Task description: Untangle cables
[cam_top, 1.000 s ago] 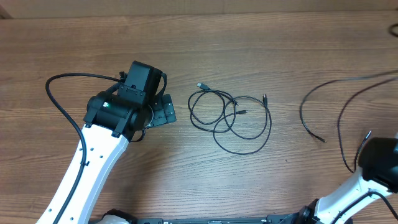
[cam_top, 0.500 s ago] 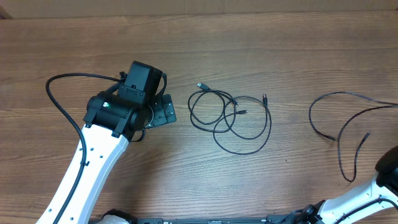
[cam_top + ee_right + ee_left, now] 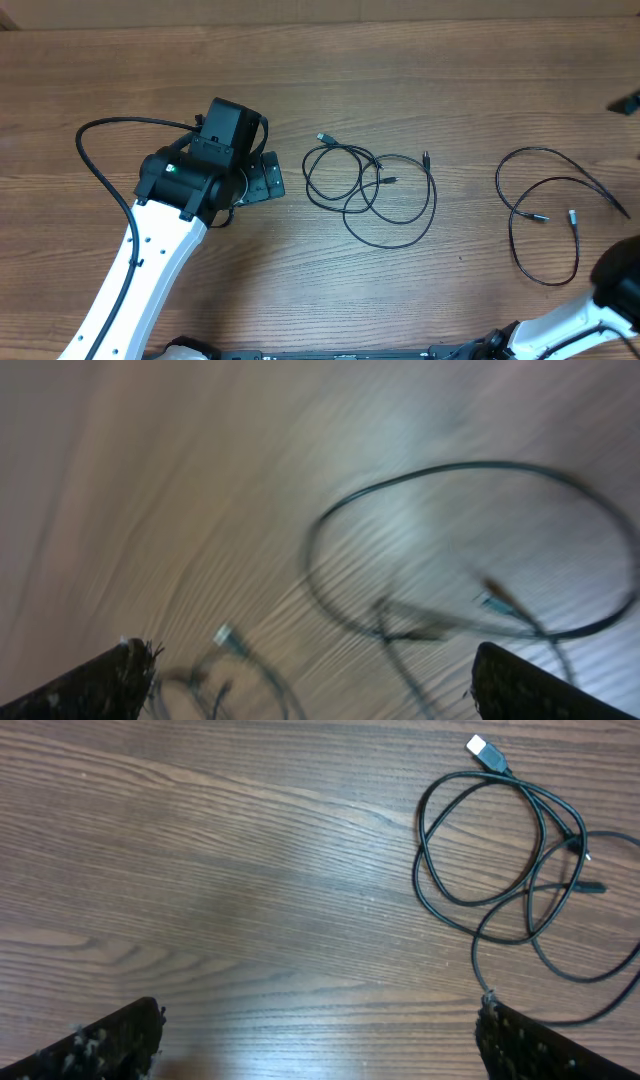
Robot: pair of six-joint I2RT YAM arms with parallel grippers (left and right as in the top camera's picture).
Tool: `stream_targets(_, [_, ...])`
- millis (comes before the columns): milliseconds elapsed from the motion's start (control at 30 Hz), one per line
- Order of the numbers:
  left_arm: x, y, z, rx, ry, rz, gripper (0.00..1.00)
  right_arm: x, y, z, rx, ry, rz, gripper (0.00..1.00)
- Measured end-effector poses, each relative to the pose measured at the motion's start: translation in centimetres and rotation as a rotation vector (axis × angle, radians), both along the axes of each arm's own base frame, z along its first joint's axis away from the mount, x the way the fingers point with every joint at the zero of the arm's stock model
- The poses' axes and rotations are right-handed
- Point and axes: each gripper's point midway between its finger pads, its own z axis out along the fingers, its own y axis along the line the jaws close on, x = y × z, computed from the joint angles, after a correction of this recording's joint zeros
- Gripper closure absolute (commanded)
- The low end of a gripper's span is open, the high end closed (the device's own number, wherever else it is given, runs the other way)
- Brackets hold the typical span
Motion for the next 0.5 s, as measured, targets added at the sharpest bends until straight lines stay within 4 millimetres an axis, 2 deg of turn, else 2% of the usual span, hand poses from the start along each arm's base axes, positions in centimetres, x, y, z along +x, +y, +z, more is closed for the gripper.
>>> stream_targets(133, [0.2, 0.8, 0.0, 0.008, 0.001, 0.007, 0.00, 0.0, 7.0, 5.2, -0.049, -0.110, 0.214, 0.00])
stream_targets(233, [0.3, 2.0, -0.1, 0.015, 0.012, 0.033, 0.01, -1.5, 11.9, 7.2, -0.043, -0.123, 0.354, 0.00])
stream_targets(367, [-0.1, 3.9, -0.4, 0.022, 0.044, 0.091, 0.00, -2.0, 16.2, 7.1, -0.023, -0.106, 0.489, 0.00])
stream_targets(500, [-0.4, 4.8, -0.5, 0.026, 0.060, 0.117, 0.00, -1.5, 20.2, 3.9, -0.028, -0.021, 0.611, 0.00])
